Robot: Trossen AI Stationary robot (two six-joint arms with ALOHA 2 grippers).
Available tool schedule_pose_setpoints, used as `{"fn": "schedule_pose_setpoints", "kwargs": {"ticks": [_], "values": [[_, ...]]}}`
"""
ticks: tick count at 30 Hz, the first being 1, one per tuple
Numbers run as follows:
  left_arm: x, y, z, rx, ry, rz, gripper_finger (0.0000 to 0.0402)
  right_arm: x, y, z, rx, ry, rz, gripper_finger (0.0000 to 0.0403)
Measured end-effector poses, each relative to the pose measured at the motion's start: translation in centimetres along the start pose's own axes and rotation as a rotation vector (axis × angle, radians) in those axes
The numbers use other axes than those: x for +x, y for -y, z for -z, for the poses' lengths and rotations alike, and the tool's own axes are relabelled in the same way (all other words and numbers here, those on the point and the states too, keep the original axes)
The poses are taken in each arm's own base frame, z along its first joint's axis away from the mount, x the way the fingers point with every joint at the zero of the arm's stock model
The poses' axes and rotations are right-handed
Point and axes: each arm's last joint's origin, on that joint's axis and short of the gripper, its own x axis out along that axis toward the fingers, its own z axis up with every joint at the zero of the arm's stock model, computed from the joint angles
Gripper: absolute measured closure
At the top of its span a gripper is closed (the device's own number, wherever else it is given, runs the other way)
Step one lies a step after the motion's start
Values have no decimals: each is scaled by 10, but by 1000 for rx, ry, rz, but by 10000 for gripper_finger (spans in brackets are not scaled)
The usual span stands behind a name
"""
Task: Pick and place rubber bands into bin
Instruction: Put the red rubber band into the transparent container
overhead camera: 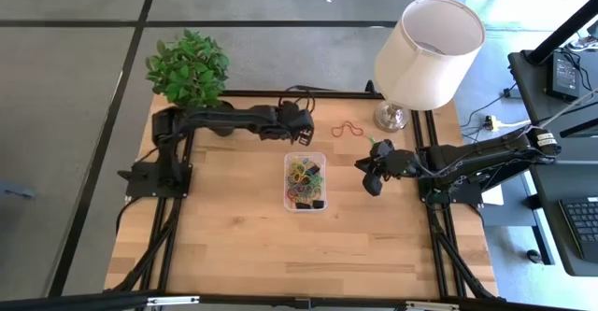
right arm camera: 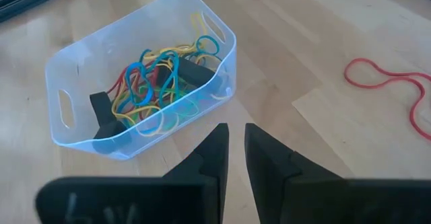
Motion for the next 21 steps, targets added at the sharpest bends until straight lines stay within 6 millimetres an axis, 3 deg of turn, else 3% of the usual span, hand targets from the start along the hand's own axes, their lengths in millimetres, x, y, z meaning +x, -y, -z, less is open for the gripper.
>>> {"fn": "schedule_pose_setpoints", "kwargs": {"ticks": [4, 8, 21], "values": [[27, -1, 5, -152, -26, -74, 230, 0, 0, 0, -2, 1, 0, 349], [52, -4, 11, -213, -65, -143, 203, 0, 0, 0, 6, 1, 0, 349], [98, -22, 8, -245, -165, -209, 200, 0, 0, 0, 35, 1, 0, 349]]}}
